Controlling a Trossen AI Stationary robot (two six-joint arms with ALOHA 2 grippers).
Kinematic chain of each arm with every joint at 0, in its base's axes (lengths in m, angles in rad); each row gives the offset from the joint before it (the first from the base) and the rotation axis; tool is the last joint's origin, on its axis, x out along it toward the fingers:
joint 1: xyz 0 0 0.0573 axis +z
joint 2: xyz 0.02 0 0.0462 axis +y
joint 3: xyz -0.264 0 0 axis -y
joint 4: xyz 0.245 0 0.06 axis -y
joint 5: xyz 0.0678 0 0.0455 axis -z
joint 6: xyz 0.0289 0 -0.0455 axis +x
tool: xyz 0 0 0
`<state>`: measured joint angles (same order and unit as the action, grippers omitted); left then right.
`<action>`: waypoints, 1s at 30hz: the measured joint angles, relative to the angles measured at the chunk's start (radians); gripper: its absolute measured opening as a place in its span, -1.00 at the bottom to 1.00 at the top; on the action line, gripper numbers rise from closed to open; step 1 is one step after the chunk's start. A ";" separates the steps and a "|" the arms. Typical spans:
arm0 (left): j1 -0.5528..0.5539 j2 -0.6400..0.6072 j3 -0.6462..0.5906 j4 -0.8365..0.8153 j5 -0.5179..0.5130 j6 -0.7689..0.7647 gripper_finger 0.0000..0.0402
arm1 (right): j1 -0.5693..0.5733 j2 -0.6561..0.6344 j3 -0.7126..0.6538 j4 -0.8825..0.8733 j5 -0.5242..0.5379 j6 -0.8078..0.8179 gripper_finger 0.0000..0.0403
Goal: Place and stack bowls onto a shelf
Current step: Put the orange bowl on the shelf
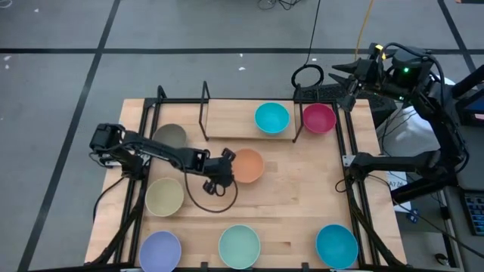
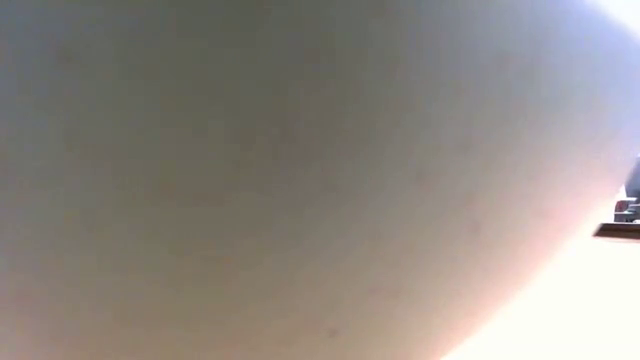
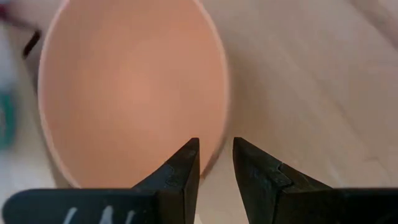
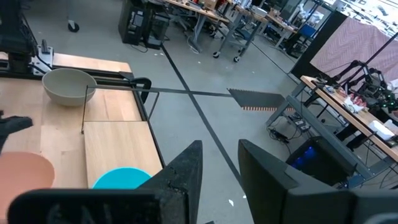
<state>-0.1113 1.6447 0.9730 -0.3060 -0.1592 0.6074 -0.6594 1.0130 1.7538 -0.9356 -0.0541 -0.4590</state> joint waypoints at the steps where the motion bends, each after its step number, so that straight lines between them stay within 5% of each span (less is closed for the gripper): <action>1: 0.003 0.008 0.001 0.027 0.001 -0.016 -0.49 | 0.000 0.000 0.000 0.000 0.000 0.000 -0.51; 16: 0.007 0.086 0.001 0.016 0.026 0.015 -0.50 | 0.000 0.000 0.000 0.000 0.000 -0.002 -0.51; 23: 0.007 0.091 0.003 0.008 0.017 0.005 -0.92 | 0.000 0.000 0.000 0.000 0.000 -0.002 -0.51; 30: 0.017 0.080 0.005 -0.002 0.025 -0.117 -0.95 | 0.000 0.000 0.000 0.000 0.000 -0.001 -0.51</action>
<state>-0.0947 1.7247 0.9779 -0.3079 -0.1344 0.4902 -0.6593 1.0130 1.7538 -0.9352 -0.0536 -0.4603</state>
